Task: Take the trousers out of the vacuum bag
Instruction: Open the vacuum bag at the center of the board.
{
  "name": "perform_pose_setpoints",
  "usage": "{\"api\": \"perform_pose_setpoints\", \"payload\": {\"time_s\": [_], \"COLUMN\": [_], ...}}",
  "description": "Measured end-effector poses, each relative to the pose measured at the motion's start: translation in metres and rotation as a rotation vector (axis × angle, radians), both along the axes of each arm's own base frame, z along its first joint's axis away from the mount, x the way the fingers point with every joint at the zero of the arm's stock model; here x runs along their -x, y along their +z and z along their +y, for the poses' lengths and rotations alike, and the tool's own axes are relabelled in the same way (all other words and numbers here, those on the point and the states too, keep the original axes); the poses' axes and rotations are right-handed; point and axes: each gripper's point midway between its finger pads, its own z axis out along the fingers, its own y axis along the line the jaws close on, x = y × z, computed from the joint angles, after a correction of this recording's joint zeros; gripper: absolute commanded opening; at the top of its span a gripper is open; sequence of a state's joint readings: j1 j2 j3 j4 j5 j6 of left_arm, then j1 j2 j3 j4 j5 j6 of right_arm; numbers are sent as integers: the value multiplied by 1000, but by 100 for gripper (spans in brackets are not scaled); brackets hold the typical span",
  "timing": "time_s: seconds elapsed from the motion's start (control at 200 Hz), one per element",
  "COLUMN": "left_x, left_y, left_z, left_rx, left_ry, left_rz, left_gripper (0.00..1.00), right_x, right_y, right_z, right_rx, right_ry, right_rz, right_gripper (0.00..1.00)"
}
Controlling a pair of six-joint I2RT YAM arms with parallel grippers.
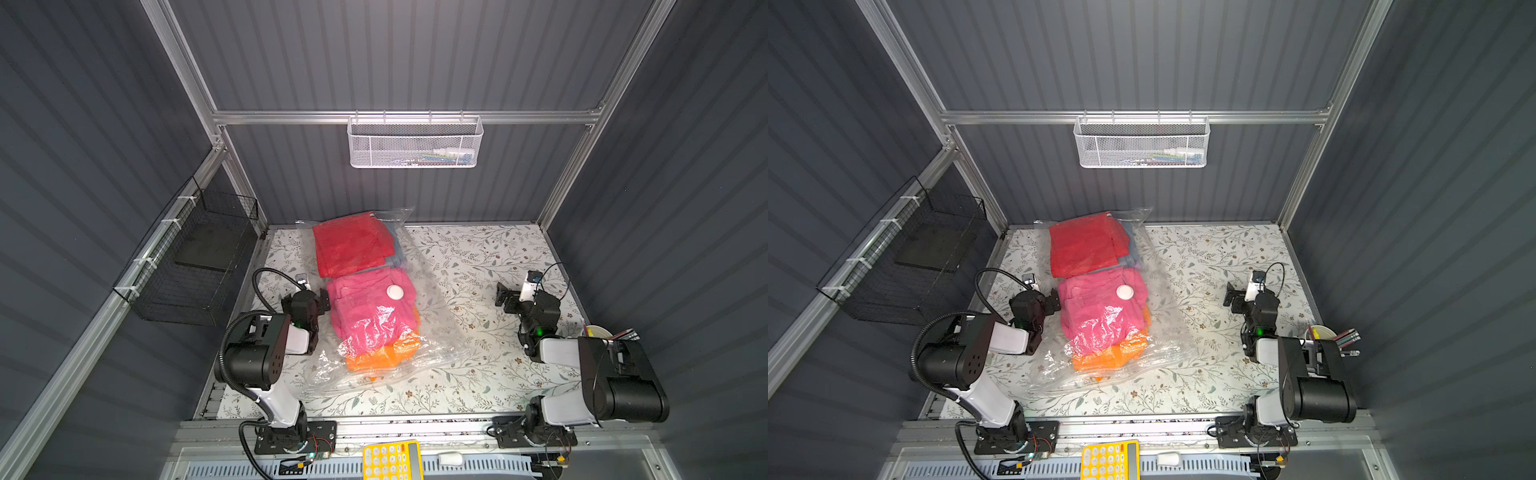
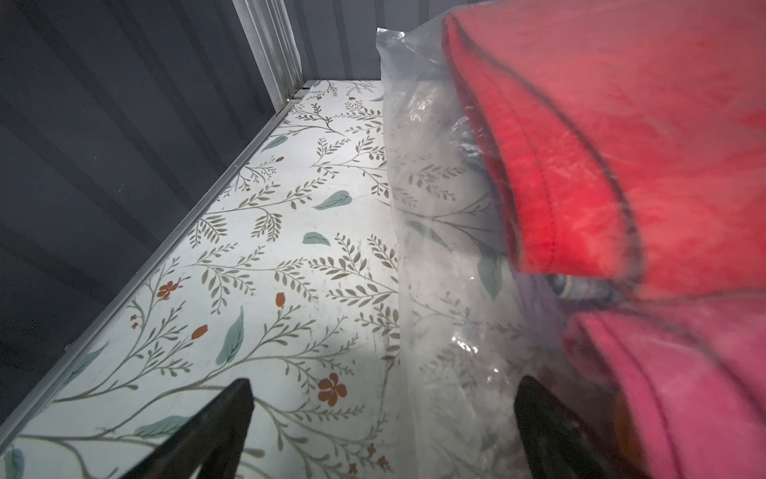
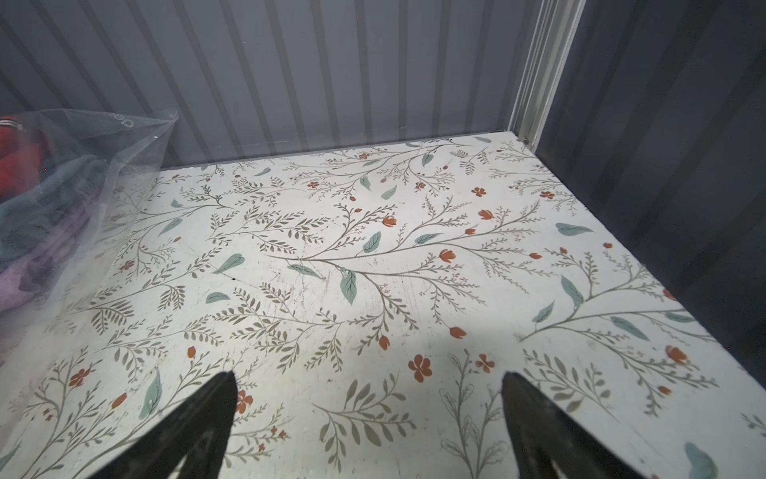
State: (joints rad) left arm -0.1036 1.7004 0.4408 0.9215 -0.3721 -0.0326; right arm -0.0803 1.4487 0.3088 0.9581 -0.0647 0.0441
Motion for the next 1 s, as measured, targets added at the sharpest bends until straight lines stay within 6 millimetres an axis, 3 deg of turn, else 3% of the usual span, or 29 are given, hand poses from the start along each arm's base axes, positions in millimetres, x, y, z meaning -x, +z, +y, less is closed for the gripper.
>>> {"api": "perform_pose_setpoints", "payload": {"time_s": [0.45, 0.52, 0.585, 0.64, 0.71, 0.77, 0.8, 0.84, 0.89, 0.916, 0.956, 1.001], "left_x": [0, 4, 5, 2, 0, 8, 14, 22, 26, 26, 23, 17], "left_y": [1, 8, 35, 81, 148, 208, 230, 248, 259, 259, 258, 253], "left_z": [-1, -6, -19, -31, -44, -48, -51, -56, -63, -66, -74, -84], "left_rx": [-7, -40, -56, -22, 62, 172, 219, 263, 304, 319, 341, 359], "left_ry": [-6, -12, -21, -40, -73, -95, -117, -154, -195, -210, -238, -273], "left_rz": [1, 21, -1, -77, -216, -365, -423, -470, -479, -460, -414, -350], "left_gripper": [100, 100, 100, 100, 100, 100, 100, 100, 100, 100, 100, 100], "right_x": [0, 1, 4, -2, -17, -18, -11, -2, 11, 15, 16, 11], "right_y": [0, 4, 17, 47, 118, 181, 209, 230, 240, 235, 212, 172], "right_z": [3, 6, 7, 6, 9, 13, 17, 21, 25, 26, 27, 30], "right_rx": [-4, -5, -15, -42, -106, -203, -259, -319, -389, -422, -484, -549], "right_ry": [16, 34, 19, -3, -7, 0, 17, 40, 77, 91, 103, 102], "right_rz": [-2, -6, 17, 15, -54, -165, -222, -281, -359, -372, -343, -238], "right_gripper": [99, 99, 99, 99, 99, 99, 99, 99, 99, 99, 99, 99]}}
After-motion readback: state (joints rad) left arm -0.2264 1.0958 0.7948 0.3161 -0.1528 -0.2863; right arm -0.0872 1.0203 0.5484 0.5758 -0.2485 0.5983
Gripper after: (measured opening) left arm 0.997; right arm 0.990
